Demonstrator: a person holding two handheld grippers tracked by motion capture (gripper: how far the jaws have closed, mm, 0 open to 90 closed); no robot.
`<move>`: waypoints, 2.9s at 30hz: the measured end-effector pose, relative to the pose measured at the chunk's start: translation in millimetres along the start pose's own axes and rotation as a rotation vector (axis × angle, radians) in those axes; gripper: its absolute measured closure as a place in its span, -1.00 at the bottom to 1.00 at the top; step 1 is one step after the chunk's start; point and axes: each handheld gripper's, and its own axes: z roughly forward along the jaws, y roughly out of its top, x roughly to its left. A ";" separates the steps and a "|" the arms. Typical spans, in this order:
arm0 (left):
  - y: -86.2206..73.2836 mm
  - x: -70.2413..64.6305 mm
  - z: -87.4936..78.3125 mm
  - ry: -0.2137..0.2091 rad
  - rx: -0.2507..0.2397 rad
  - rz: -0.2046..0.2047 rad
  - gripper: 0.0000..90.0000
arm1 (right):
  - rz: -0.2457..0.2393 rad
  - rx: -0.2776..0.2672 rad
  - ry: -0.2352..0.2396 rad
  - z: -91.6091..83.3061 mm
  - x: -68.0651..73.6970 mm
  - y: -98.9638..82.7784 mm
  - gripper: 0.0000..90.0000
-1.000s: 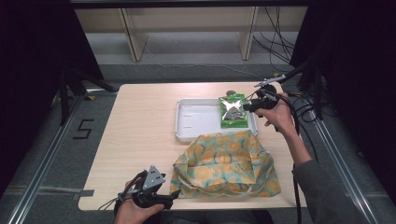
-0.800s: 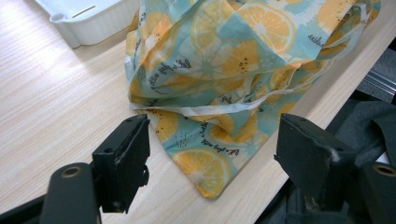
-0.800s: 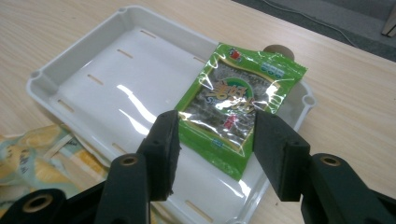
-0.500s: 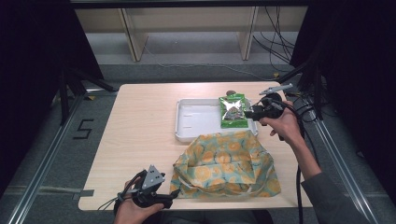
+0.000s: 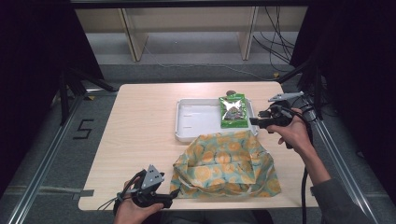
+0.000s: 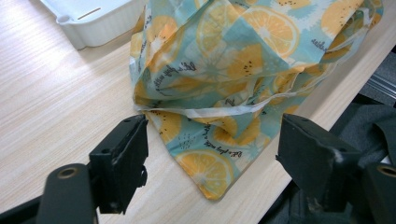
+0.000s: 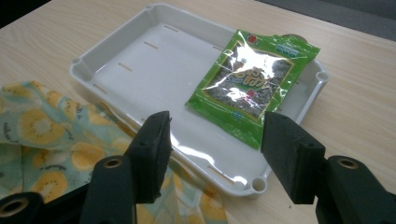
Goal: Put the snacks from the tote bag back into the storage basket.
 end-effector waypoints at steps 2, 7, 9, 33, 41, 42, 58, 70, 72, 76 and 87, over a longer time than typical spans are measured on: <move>0.4 1.9 -0.1 -0.003 -0.001 0.025 -0.47 | 0.005 0.016 0.005 -4.8 1.1 -1.8 -0.05; 0.4 1.6 -0.2 -0.001 -0.004 0.021 -0.47 | -0.003 0.021 0.015 -9.7 5.9 -6.6 -0.09; 0.4 1.0 -0.5 0.002 -0.004 0.011 -0.48 | -0.017 0.019 0.024 -11.7 8.1 -9.9 -0.12; 0.3 1.8 -0.8 0.013 -0.011 -0.001 -0.53 | -0.002 -0.024 0.056 -35.7 26.2 -44.4 -0.20; 0.5 1.9 -0.4 0.014 -0.014 -0.005 -0.53 | -0.005 -0.026 0.055 -42.9 27.3 -62.1 -0.20; 0.5 1.9 -0.4 0.014 -0.014 -0.005 -0.53 | 0.004 -0.032 0.057 -43.7 28.4 -63.4 -0.20; 1.0 0.7 -0.3 0.010 -0.019 -0.004 -0.53 | -0.006 0.000 0.032 -56.7 32.8 -87.9 -0.21; 1.3 1.8 -0.2 0.009 -0.021 0.011 -0.53 | -0.017 -0.008 0.017 -68.9 34.7 -106.7 -0.22; 1.1 1.6 -0.5 0.014 -0.016 0.005 -0.53 | -0.010 -0.010 0.010 -71.2 37.8 -109.4 -0.22; 0.9 0.9 -0.2 0.011 -0.019 -0.003 -0.53 | -0.010 -0.009 0.016 -73.4 41.3 -113.4 -0.22; 1.2 1.2 -0.1 0.012 -0.016 0.001 -0.53 | -0.013 0.010 0.014 -78.2 43.8 -130.4 -0.24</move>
